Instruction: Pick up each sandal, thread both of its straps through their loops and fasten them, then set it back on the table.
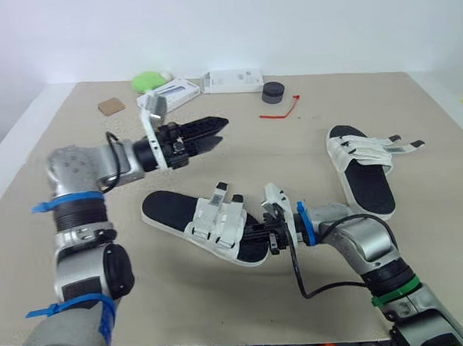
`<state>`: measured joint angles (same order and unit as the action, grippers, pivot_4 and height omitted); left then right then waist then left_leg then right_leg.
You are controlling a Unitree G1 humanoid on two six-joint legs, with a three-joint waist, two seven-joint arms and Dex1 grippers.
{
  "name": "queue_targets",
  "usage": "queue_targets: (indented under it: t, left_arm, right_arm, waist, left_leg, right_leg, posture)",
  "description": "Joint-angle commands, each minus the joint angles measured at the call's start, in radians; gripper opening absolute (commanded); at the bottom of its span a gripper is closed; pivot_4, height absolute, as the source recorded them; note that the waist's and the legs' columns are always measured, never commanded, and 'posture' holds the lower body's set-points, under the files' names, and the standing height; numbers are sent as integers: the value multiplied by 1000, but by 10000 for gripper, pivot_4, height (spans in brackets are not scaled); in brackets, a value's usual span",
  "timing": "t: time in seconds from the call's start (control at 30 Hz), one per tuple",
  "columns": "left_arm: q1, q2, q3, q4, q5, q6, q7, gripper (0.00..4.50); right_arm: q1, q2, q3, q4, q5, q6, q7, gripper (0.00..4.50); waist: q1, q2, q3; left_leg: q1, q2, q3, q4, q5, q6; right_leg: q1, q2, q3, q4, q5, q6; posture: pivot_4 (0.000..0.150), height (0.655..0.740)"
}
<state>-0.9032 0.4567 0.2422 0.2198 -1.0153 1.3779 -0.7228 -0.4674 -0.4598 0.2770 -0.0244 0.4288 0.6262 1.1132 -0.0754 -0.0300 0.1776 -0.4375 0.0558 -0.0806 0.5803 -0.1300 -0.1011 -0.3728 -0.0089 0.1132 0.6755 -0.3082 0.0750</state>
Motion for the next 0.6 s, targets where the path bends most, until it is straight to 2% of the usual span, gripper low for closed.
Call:
queue_targets:
  t: [0.03,0.07,0.13,0.2,0.3,0.47,0.6]
  left_arm:
    - [176,227,-275,-244,204,-331,-413,35790]
    - [199,256,-300,-252,229,-381,-457,35790]
    - [318,337,-334,-293,318,-602,-614,35790]
    - [379,355,-330,-319,336,-684,-675,35790]
    - [438,335,-327,-342,363,-768,-683,35790]
    - [502,288,-329,-372,392,-845,-649,35790]
    - [547,265,-363,-352,487,-965,-637,35790]
  right_arm:
    - [22,-32,-5,36,-21,31,-12,0]
    - [23,-37,-9,33,-18,32,-10,0]
    - [10,-60,-25,-6,-7,58,-13,0]
    - [0,-82,-34,-46,-2,83,-20,0]
    - [-40,-112,-37,-125,-10,158,-72,0]
    - [-143,-146,-49,-179,-28,353,-198,0]
    - [-224,-192,-98,-224,13,510,-233,0]
  waist:
    - [-3,3,2]
    - [-1,3,2]
    - [7,2,3]
    - [13,2,3]
    - [30,1,4]
    - [29,1,4]
    - [29,2,5]
  left_leg:
    - [0,1,0,0,0,-1]
    - [1,0,0,-1,0,-1]
    - [0,1,-1,-1,1,-1]
    - [-1,1,1,-1,2,0]
    - [-2,1,2,-1,2,1]
    - [-10,1,8,-1,3,2]
    - [-11,2,8,-3,2,4]
  right_leg:
    - [1,0,0,0,2,-3]
    - [0,0,0,0,2,-6]
    - [-1,0,-2,0,0,-4]
    - [-3,-2,-2,-1,-3,-9]
    - [-8,-4,-2,-2,-3,-9]
    - [-13,-6,-1,-3,0,-6]
    - [-16,-5,-1,-2,1,-5]
  posture:
    - [1500,7400]
    - [1500,7400]
    - [1500,7400]
    - [1500,7400]
    - [1500,7400]
    - [1500,7400]
    - [1500,7400]
